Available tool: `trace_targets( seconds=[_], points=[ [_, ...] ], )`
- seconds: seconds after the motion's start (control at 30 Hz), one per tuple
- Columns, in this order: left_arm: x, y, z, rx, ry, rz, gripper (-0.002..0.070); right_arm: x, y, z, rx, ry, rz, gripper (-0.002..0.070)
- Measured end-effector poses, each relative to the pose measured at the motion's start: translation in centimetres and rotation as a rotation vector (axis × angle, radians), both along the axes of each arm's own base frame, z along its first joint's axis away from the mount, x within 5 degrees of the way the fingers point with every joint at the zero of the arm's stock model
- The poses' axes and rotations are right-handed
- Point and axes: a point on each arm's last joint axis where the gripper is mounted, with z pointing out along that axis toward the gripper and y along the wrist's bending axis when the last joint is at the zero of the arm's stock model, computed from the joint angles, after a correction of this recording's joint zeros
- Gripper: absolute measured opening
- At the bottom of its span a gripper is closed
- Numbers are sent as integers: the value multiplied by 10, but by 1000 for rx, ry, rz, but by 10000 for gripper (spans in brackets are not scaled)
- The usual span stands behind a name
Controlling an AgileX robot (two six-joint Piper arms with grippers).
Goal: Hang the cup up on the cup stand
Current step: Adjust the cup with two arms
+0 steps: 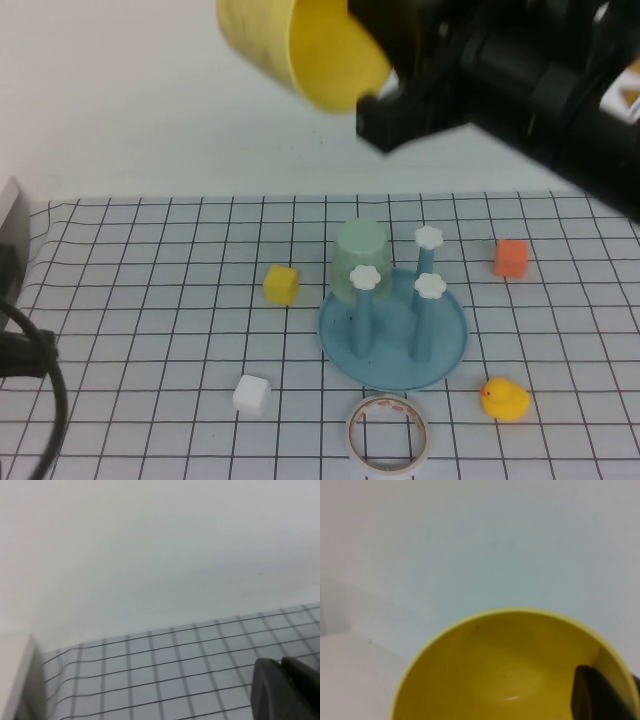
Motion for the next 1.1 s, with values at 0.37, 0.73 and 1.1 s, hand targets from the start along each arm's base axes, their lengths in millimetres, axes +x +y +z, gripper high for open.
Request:
trace_targets(
  seconds=[0.37, 0.73, 1.1],
  points=[
    [-9, -34, 0, -4, 1, -224, -1, -3, -21, -86, 62, 86, -128, 20],
    [-18, -53, 0, -233, 79, -310, -1, -18, -37, -130, 110, 93, -123, 20],
    [-17, -53, 4, -766, 212, -209, 125, -24, -6, -144, 12, -196, 109, 20]
  ],
)
